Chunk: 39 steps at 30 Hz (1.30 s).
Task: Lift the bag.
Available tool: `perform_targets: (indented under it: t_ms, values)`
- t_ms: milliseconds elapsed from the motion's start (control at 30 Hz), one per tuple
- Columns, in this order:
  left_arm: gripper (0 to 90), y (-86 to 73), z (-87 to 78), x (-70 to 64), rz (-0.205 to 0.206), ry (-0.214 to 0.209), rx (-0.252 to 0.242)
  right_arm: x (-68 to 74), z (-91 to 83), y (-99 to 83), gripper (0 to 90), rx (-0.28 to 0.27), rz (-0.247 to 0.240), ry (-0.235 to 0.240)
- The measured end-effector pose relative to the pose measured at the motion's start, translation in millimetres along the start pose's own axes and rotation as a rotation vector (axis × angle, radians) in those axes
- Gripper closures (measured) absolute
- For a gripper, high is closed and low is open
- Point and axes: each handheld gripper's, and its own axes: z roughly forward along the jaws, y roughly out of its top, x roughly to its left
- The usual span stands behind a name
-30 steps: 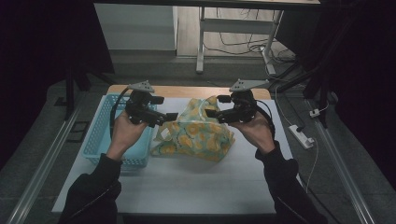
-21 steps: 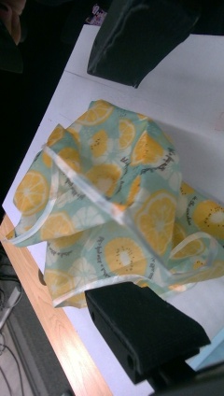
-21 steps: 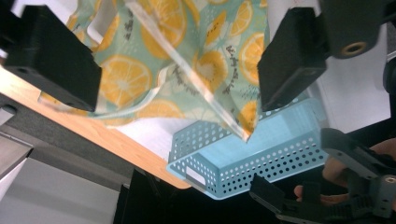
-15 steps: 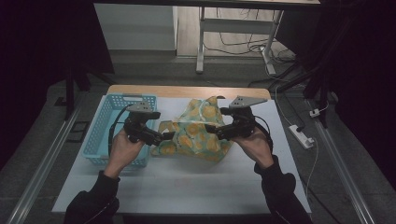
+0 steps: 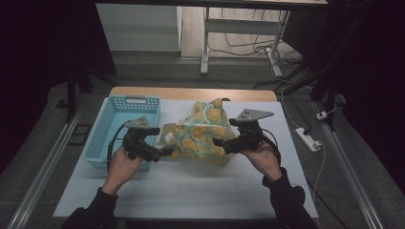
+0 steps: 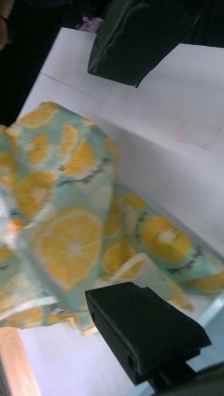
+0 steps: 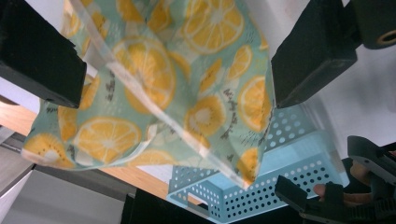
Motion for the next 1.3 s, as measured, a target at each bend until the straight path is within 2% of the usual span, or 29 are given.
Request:
perform_targets:
  t_ms: [200, 433, 633, 767, 933, 1167, 1300]
  values:
    - [0.0, -19.0, -6.5, -5.6, -0.020, 0.004, 0.010, 1.8, -8.8, -12.2, 2.5, 0.015, 0.000, -0.009]
    - [0.0, -42.6, -13.7, -13.3, -0.058, -0.011, -0.007, 6.4, -13.0, -26.8, 0.1, 0.040, -0.012, -0.025]
    - [0.0, -59.4, -23.6, -19.8, -0.067, 0.014, -0.013, 13.0, -20.0, -38.3, 0.0, 0.032, -0.023, -0.062]
    - [0.0, -71.8, -30.8, -24.4, -0.072, 0.037, -0.008, 16.9, -29.1, -50.5, 0.0, 0.014, -0.009, -0.088]
    - [0.0, -87.2, -36.6, -28.1, -0.090, 0.039, 0.004, 19.7, -41.5, -71.0, 0.0, -0.002, 0.031, -0.097]
    - [0.0, -106.9, -48.5, -33.2, -0.103, 0.098, 0.033, 21.4, -57.1, -106.5, 0.0, 0.030, 0.073, -0.127]
    - [0.0, -118.2, -57.1, -34.6, -0.115, 0.137, 0.027, 21.8, -68.0, -121.4, 0.0, 0.051, 0.082, -0.170]
